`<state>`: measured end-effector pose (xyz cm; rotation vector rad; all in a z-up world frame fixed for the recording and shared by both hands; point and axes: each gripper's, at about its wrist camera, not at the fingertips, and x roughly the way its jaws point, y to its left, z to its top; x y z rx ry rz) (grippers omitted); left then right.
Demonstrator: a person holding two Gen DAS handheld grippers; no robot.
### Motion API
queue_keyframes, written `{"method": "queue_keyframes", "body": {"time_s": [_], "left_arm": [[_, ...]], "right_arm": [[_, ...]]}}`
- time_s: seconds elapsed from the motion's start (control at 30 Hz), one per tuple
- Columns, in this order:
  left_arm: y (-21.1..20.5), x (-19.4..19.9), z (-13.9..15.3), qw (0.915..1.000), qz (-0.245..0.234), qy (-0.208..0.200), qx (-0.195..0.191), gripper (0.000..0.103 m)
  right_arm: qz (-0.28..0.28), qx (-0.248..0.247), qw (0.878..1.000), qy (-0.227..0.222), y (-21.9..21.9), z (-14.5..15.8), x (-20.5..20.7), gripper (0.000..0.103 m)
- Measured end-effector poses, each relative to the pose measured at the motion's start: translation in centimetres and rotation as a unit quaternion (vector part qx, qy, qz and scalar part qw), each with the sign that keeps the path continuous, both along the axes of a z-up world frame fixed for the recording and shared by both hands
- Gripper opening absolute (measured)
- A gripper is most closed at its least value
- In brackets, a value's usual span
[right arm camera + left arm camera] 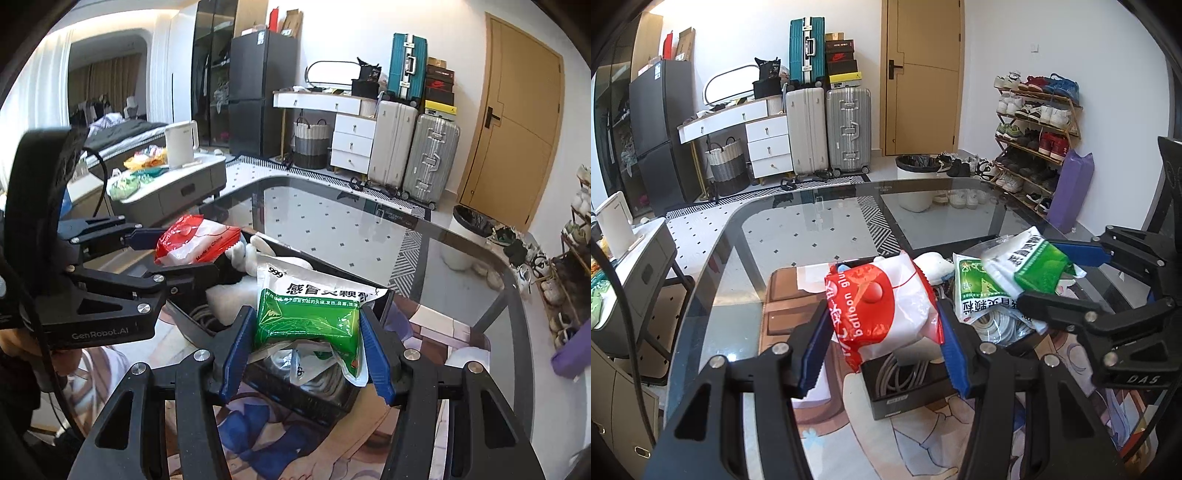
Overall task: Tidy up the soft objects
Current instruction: 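Carry the red bag and green packet over the black box, then open the left tool over the box while the right tool releases the green packet inside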
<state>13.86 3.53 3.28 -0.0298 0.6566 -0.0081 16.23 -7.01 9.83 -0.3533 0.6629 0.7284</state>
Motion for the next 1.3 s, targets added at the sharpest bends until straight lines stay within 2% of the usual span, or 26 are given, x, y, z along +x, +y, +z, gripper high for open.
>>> {"method": "queue_keyframes", "body": {"time_s": [0.5, 0.77, 1.3], "left_arm": [[-0.8, 1.8, -1.2, 0.9997, -0.02, 0.01, -0.005, 0.054], [-1.1, 1.6, -1.7, 0.9994, -0.03, 0.016, 0.0, 0.054], [-1.3, 1.7, -1.5, 0.9991, -0.039, 0.019, 0.001, 0.054]], "right_arm": [[0.026, -0.063, 0.997, -0.02, 2.8, -2.7, 2.3, 0.057], [0.04, -0.07, 0.997, -0.012, 2.9, -3.9, 2.8, 0.057], [0.045, -0.081, 0.996, 0.012, 3.3, -3.7, 3.1, 0.057]]}}
